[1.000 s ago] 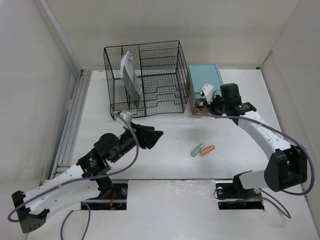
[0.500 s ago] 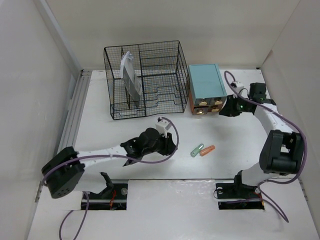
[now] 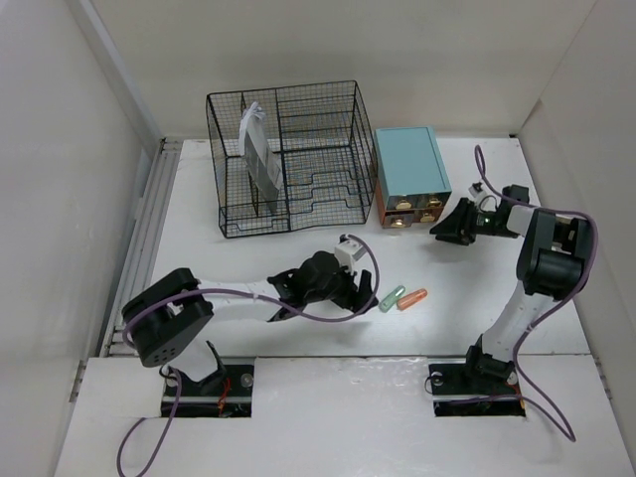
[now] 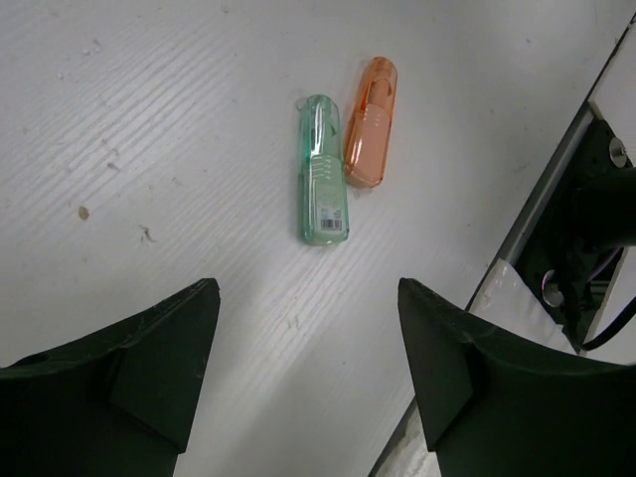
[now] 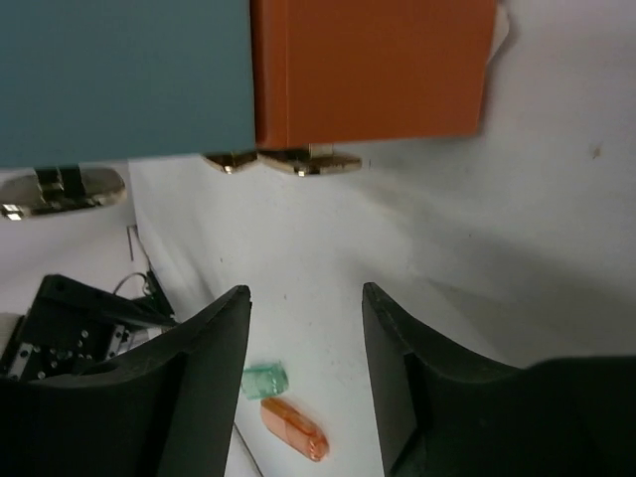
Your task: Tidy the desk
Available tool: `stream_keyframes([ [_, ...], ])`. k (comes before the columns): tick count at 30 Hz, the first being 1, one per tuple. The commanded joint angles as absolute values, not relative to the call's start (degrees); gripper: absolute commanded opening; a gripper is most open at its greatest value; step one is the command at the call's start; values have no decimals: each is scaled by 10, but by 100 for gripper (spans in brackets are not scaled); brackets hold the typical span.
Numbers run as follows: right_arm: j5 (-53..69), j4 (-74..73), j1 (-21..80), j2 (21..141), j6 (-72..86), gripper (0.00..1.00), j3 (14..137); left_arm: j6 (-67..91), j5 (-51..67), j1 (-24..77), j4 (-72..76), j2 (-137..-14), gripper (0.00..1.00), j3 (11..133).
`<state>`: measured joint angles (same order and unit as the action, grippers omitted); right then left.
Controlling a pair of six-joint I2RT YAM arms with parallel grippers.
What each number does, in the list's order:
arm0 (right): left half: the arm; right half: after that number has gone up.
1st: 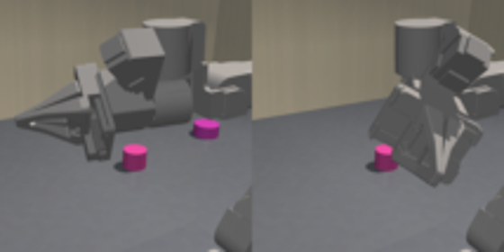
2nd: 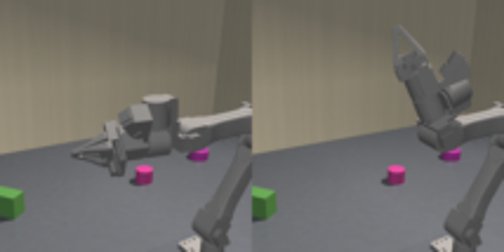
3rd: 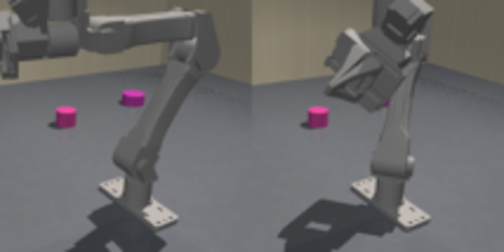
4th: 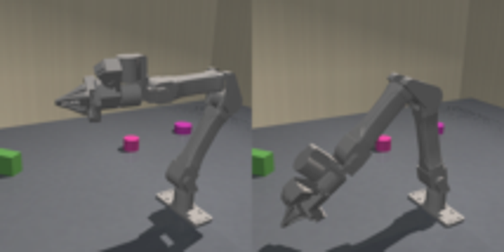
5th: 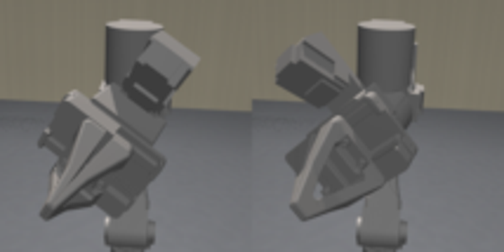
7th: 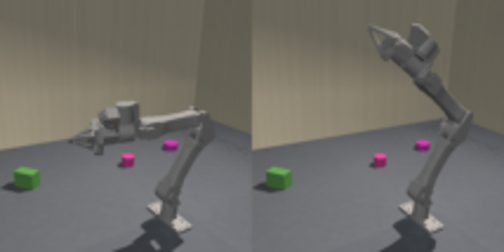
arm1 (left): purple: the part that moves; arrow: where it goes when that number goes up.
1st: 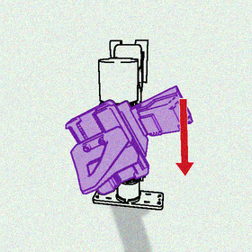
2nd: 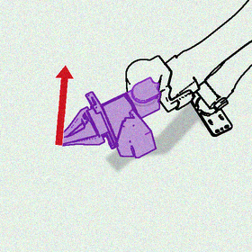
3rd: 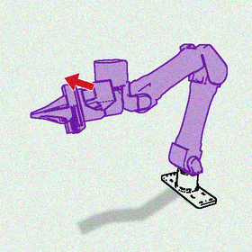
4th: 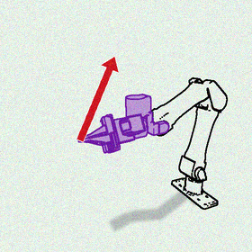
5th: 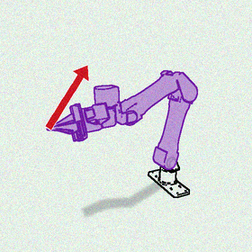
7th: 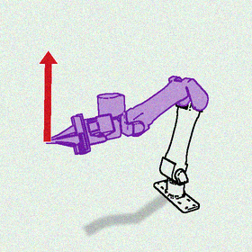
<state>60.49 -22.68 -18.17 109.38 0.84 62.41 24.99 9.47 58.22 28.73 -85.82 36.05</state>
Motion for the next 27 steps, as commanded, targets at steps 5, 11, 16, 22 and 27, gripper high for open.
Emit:
stream_keyframes([
  [5,621,-40,-179,1091,154,59,610,229,105,592,323,-909,66,420],
  [11,590,49,-179,1096,242,68,599,224,100,598,303,-927,62,441],
  [16,575,90,-174,1101,279,68,593,224,94,598,290,-922,62,441],
  [22,552,90,-155,1107,292,68,593,224,89,603,290,-922,62,441],
  [27,523,84,-138,1107,299,69,586,224,89,603,285,-922,62,446],
])
